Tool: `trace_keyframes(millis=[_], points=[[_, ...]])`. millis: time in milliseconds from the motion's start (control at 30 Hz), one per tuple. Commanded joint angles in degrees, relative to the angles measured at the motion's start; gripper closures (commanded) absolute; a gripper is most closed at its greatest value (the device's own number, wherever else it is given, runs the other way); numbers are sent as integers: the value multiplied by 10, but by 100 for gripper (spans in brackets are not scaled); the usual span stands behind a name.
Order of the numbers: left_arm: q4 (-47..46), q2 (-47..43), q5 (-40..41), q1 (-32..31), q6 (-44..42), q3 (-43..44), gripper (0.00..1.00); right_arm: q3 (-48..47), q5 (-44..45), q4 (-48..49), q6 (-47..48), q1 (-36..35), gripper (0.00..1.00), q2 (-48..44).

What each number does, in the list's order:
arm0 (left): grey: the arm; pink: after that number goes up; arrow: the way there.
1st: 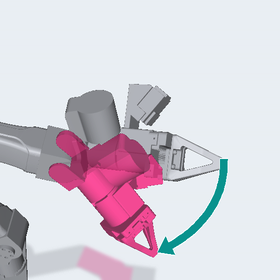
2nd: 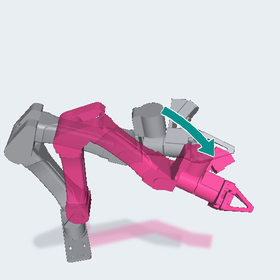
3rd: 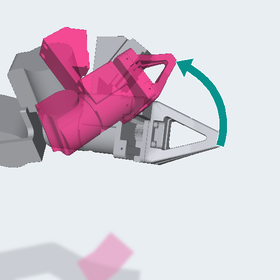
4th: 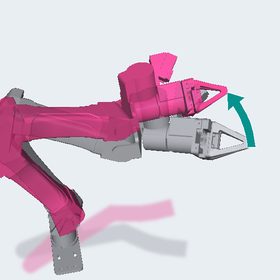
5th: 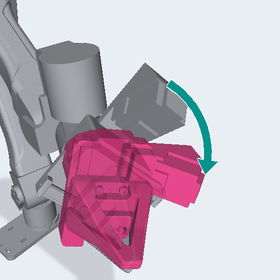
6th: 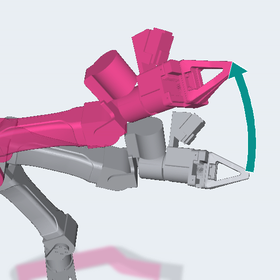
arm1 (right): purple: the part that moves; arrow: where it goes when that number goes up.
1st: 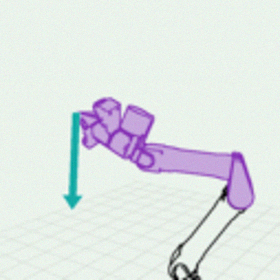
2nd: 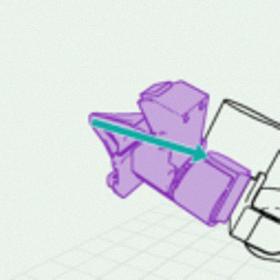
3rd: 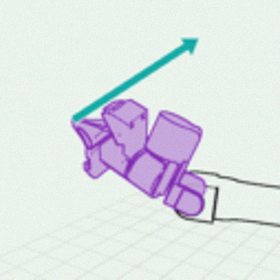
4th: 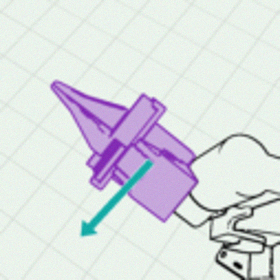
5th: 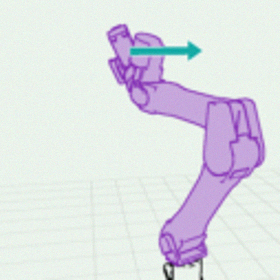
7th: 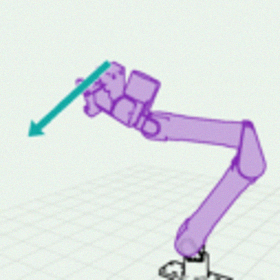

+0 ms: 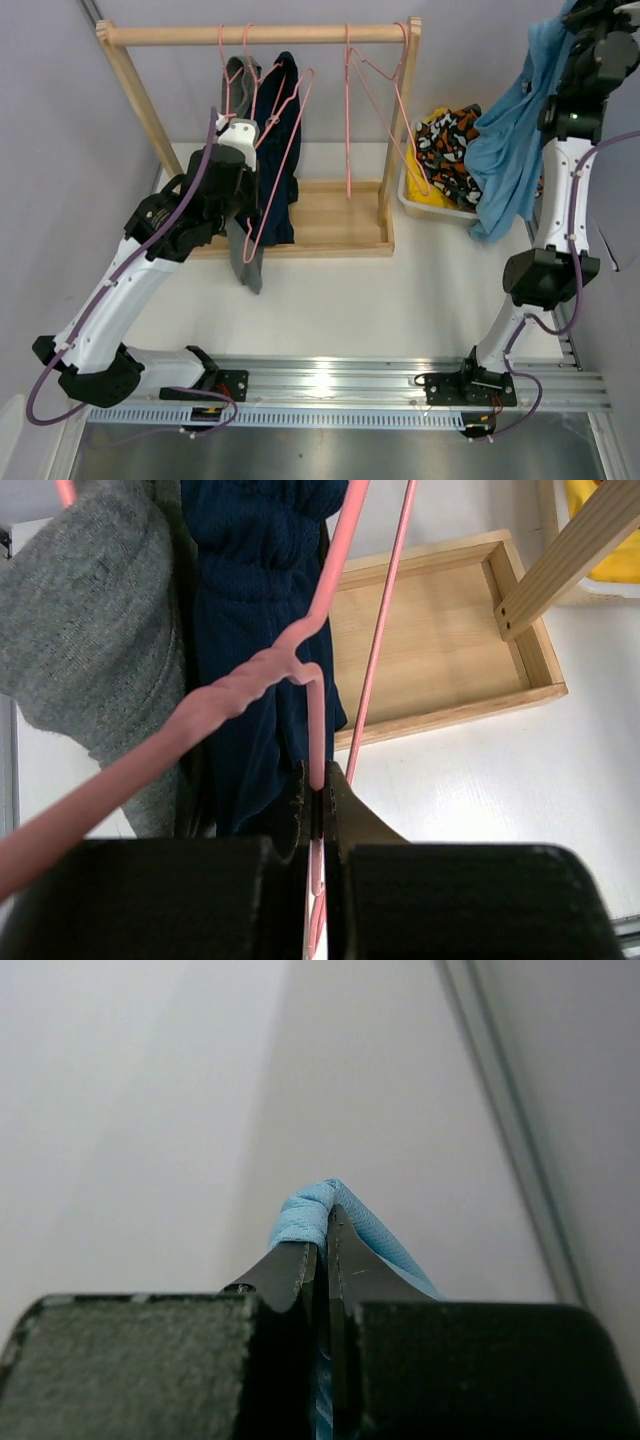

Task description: Remove the shorts from the hanger

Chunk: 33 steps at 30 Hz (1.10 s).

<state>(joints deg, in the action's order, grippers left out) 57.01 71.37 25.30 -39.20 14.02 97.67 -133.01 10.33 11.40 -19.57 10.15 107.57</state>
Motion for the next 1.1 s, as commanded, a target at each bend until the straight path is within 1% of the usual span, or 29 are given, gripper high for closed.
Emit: trace_keyframes(millis=[0,33,67,133,167,233,267,300,333,367,400,433,467,500,533,567,600,633,667,700,733,767,800,833,900,933,1067], points=[[-33,-19,-14,4,5,4,100,7,-53,99,-103,0,100,51],[-36,-20,-17,4,7,-2,100,7,-64,83,-100,-7,100,67],[-38,-22,-17,4,8,-12,100,53,-87,81,-103,-12,100,78],[-50,-25,-17,5,8,-22,100,138,-96,102,-100,-30,100,74],[-52,-22,-17,5,7,-24,100,233,-97,114,-95,-38,100,57],[-51,-5,-17,7,5,-15,100,333,-97,171,-94,-53,98,34],[-48,2,-17,7,2,7,100,411,-89,192,-90,-71,82,13],[-45,10,-16,8,0,15,100,440,-81,191,-88,-81,71,6],[-43,18,-12,8,0,23,100,463,-80,190,-86,-92,54,1],[-40,34,-10,8,-5,44,100,482,-71,157,-83,-105,42,-5],[-35,44,-9,9,-7,67,100,505,-34,135,-91,-124,33,-17],[-31,53,0,10,-11,75,100,518,-31,119,-91,-131,33,-25],[-25,75,5,11,-15,108,100,535,-24,102,-94,-144,33,-37],[-14,88,11,11,-19,140,100,587,-5,103,-109,-152,32,-73],[-9,99,20,12,-26,173,100,619,2,107,-118,-159,32,-96],[-4,111,22,15,-30,192,100,652,9,130,-124,-166,32,-121],[11,137,26,16,-34,211,100,713,15,143,-122,-186,32,-173],[19,149,35,17,-38,274,100,740,41,148,-121,-198,32,-201],[35,173,39,17,-41,295,100,765,54,151,-119,-210,31,-228],[44,183,42,17,-44,312,100,807,58,154,-106,-233,31,-278],[49,190,49,17,-47,359,100,824,78,146,-101,-246,31,-303],[55,193,48,17,-48,369,100,839,89,140,-96,-260,27,-327],[53,193,50,17,-50,381,100,852,91,133,-86,-282,27,-349],[48,192,56,17,-49,380,100,873,108,111,-75,-294,25,-391],[42,177,58,17,-45,375,100,891,119,93,-70,-323,25,-434],[39,171,59,17,-44,372,100,915,124,91,-63,-332,24,-474],[8,148,66,17,-37,337,100,950,145,73,-57,-364,24,-546]])
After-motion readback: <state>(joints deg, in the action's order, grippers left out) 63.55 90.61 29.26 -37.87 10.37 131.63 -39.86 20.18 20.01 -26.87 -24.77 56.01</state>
